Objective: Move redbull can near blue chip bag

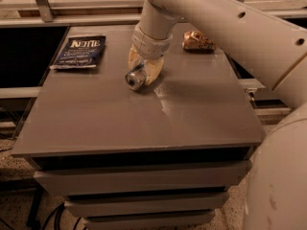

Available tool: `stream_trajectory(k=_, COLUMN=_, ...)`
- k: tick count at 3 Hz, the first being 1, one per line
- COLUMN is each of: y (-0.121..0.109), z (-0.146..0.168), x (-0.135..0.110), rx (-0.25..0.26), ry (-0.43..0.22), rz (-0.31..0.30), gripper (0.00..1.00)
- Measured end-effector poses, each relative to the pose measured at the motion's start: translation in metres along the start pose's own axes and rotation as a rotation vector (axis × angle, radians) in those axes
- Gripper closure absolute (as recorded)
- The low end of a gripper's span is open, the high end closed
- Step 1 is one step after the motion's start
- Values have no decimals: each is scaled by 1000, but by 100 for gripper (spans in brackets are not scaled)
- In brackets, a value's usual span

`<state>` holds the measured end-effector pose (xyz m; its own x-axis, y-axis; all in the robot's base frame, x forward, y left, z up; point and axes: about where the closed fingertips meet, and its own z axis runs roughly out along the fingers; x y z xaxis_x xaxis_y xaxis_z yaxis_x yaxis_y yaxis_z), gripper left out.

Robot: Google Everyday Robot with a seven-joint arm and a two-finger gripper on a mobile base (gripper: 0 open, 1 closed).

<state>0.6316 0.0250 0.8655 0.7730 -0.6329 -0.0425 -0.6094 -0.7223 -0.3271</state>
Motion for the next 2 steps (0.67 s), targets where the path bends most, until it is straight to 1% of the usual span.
stream_trajectory(k=1, y=-12, z=6, x=-3, rx=8, ry=2, rz=7, gripper=100)
stream_trajectory(k=2, y=-24, z=8, x=-2, rx=42, ry=-2, rz=44, gripper=100)
